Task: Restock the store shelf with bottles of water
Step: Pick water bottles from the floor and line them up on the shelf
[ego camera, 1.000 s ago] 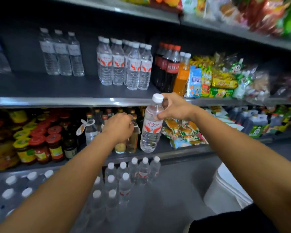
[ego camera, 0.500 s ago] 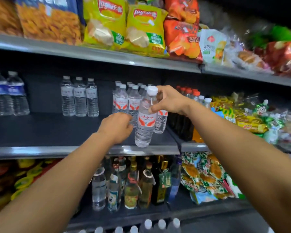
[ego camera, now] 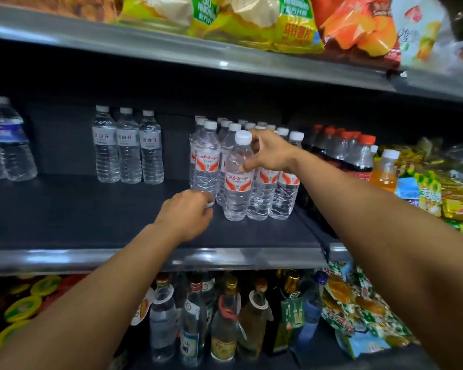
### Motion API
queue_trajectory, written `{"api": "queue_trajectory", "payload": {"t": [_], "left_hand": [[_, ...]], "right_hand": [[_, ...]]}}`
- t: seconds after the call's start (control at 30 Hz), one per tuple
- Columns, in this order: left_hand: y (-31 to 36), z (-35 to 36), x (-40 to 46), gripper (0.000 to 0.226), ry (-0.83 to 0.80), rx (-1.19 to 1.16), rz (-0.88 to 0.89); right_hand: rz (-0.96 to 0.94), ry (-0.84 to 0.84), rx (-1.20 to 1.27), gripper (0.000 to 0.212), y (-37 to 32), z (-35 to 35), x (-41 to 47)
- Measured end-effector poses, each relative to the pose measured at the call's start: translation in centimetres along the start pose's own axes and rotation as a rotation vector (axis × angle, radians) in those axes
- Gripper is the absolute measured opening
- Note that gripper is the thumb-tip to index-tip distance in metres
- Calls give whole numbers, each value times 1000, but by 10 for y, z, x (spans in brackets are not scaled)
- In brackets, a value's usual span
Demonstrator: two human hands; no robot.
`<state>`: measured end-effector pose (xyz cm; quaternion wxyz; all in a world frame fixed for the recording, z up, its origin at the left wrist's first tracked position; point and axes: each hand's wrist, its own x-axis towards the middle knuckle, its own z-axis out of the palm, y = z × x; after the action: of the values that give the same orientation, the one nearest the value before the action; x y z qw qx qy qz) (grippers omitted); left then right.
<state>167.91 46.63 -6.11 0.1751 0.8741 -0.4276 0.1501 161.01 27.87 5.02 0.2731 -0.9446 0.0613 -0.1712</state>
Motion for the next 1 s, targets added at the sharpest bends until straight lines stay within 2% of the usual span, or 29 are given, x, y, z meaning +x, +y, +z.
{"api": "queue_trajectory", "payload": {"t": [0.23,0.33,0.43,0.6,0.77,1.0], "left_hand": [[-9,12,16,25,-9,-10,-16],[-9,14,20,25,-16,-4,-13],[-8,15,22,16,-18,4,-2],[-7,17,24,14,-11,-3,8],[-7,23,22,15,-14,-6,7],[-9,23,22,24,-21,1,0]], "right_hand": [[51,-67,-97,38,5,-2,32],[96,-53,-188,56,2,0,44],[125,-49,-217,64,0,-1,51],[76,4,-310,86,-1,-7,53],[63,37,-446,92,1,-4,55],[72,89,-488,91,2,1,58]]}}
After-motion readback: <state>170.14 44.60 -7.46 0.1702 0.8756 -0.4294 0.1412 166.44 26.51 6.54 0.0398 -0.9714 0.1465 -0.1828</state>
